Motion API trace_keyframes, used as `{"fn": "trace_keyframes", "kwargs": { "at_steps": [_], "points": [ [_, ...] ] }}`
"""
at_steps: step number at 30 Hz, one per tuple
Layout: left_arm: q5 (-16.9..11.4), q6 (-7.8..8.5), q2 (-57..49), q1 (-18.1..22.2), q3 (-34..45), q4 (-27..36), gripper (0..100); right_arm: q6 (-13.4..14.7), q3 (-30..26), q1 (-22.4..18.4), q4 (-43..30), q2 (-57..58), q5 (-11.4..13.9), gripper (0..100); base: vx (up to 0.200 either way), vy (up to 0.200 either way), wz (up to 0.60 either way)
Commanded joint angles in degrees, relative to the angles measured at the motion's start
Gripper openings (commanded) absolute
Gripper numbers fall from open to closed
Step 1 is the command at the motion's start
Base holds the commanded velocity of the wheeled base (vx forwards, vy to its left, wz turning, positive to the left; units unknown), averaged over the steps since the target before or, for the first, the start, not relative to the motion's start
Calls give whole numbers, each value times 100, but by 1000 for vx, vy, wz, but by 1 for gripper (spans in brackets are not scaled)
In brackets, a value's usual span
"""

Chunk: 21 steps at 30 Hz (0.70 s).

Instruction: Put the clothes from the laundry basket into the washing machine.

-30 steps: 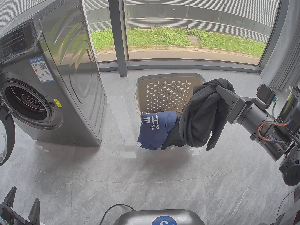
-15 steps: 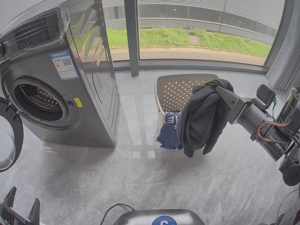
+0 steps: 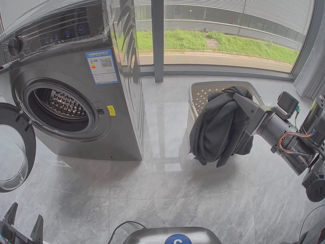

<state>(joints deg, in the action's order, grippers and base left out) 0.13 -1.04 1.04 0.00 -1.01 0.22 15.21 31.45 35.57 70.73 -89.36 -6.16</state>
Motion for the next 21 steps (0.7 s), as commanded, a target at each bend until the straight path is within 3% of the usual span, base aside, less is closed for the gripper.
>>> {"fn": "trace_keyframes", "kwargs": {
  "at_steps": [1,4,19,21],
  "points": [
    [4,-2,-77,0,84,4,100,-1,1,2,2,-20,0,0,0,0,0],
    [4,-2,-77,0,84,-4,100,-1,1,2,2,-20,0,0,0,0,0],
    [4,-19,-77,0,84,4,100,-1,-43,2,2,-56,9,0,-200,0,0],
    [4,-19,-77,0,84,-4,100,-1,-43,2,2,-56,9,0,0,0,0]
  ]
}}
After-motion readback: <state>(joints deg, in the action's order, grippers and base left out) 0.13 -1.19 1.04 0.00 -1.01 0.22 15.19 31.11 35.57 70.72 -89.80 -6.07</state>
